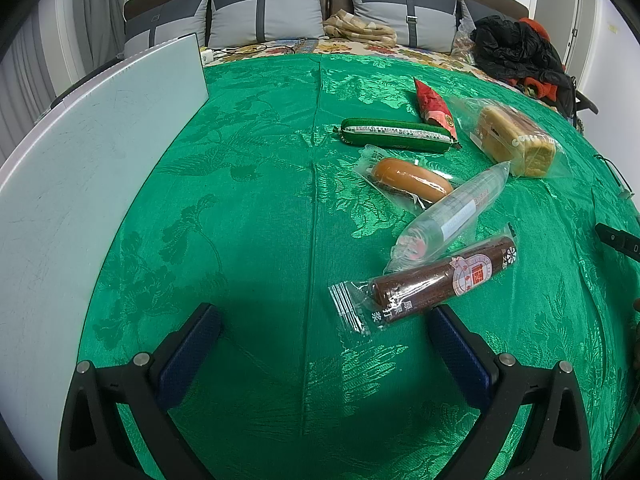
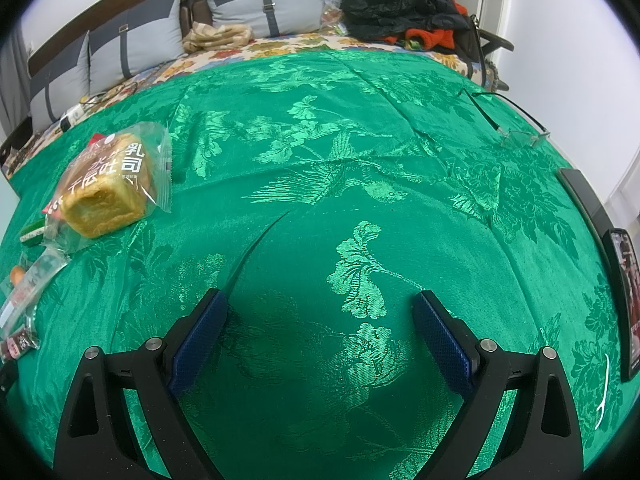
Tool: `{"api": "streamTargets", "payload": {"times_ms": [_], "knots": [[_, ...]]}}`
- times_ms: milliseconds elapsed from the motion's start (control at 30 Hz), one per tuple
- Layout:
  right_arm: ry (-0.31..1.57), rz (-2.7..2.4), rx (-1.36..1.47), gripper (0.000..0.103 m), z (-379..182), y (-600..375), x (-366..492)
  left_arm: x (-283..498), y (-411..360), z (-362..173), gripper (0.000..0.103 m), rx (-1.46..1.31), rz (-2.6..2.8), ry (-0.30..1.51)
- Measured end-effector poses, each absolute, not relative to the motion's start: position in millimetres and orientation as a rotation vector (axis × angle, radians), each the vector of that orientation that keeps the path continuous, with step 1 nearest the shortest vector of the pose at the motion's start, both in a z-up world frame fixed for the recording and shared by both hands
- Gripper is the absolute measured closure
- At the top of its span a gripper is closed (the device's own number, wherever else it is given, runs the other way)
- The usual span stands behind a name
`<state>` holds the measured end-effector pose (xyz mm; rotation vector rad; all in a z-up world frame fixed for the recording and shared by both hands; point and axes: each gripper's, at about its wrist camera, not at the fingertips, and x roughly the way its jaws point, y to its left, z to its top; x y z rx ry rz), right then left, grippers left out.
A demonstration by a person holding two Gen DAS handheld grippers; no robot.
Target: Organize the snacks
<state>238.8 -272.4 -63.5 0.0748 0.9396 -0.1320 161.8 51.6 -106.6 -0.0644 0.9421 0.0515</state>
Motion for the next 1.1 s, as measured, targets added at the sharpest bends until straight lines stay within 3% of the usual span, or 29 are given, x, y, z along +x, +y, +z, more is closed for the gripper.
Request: {"api": "streamTargets", "payload": {"times_ms": [200,467,600,700,767,833,867,900,933,1033,1100], "knots": [[0.94,-0.132,0.075,0.006,-64,-272,239,161,56,-102,0.001,-0.075,-0.003,0.99],[0.94,-0.132,0.075,0.006,-64,-273,239,162,89,-60,0.001,-0.251,-0.08,0.908],[0.94,-0.132,0.075,0.006,-64,-272,239,188,71,-52,0.011,-0.196,-0.142,0.937],[0.94,-0.132,0.075,0.006,-64,-273,239,214,38,-49,0.013,-0.067,-0.222,0.983],[0.94,-0.132,0.075,0.006,-64,-273,239,225,14,-54,0.021,0.04,-0.25,1.032],[0.94,-0.132,0.075,0.006,-64,-273,239,240,-10,-69,0.043,0.165,-0.252,1.104],[0.94,-0.132,0.075,0.006,-64,-272,239,244,-16,-74,0.045,0.194,-0.245,1.126],[0.94,-0.132,0.075,0.006,-64,-272,239,247,-16,-73,0.053,0.185,-0.241,1.114],[0.94,-0.132,0.075,0.006,-64,-273,239,251,-15,-75,0.069,0.162,-0.23,1.138],[0.94,-0.132,0.075,0.006,-64,-273,239,245,-7,-71,0.084,0.088,-0.222,1.125],[0.94,-0.132,0.075,0.006,-64,-273,239,232,0,-69,0.085,0.067,-0.22,1.121]]}}
